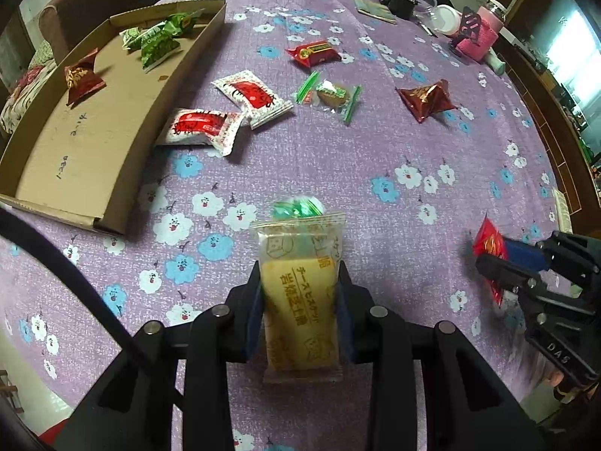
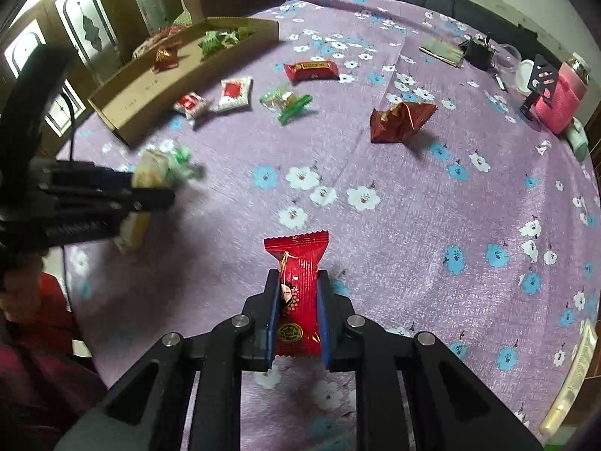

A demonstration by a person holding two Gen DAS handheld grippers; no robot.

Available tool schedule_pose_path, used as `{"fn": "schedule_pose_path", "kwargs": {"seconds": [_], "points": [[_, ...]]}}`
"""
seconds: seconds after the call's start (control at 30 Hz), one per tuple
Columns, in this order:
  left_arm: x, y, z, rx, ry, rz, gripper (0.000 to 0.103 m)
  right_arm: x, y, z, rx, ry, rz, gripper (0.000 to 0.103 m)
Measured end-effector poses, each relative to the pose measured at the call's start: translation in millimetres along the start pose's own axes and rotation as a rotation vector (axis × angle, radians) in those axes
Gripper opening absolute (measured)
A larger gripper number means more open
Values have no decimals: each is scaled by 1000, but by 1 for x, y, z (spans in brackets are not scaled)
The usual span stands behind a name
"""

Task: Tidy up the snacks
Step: 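Carry both held snacks over the cardboard tray and open both grippers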

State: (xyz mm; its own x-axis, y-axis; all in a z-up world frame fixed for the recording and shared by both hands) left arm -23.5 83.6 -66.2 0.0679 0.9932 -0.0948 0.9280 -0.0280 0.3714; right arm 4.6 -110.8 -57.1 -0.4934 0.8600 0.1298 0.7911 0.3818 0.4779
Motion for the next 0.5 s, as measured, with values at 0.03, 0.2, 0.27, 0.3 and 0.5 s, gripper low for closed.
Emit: {"fn": "schedule_pose_path", "kwargs": {"seconds": [0.03, 0.2, 0.27, 0.3, 0.5], "points": [[-1, 0, -2, -3, -9, 0, 36, 2, 2, -2, 2, 17, 2, 16], [1, 4, -18, -30, -28, -11, 36, 20, 25, -8, -30, 90, 1, 16], [6, 7, -25, -42, -37, -23, 36, 31, 37, -8, -39, 116, -16, 16], [10, 9, -29, -49, -36, -30, 36, 38, 44, -8, -42, 129, -31, 16], [47, 24, -48, -89, -14, -101, 36, 79, 83, 0, -71, 180, -124, 16]]}}
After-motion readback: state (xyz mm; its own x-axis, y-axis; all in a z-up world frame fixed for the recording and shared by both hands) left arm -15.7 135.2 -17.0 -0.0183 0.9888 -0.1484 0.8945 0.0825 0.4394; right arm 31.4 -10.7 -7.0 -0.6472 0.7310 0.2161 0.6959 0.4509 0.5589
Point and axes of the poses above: each gripper's, at about its wrist camera, not at the fingertips, and z roughly the way its jaws point, x to its left, y to its top, the point moved 1 cm from there along z, roughly the way its jaws point, and after that the axes turned 8 degrees about z, right-handed, at the moved point
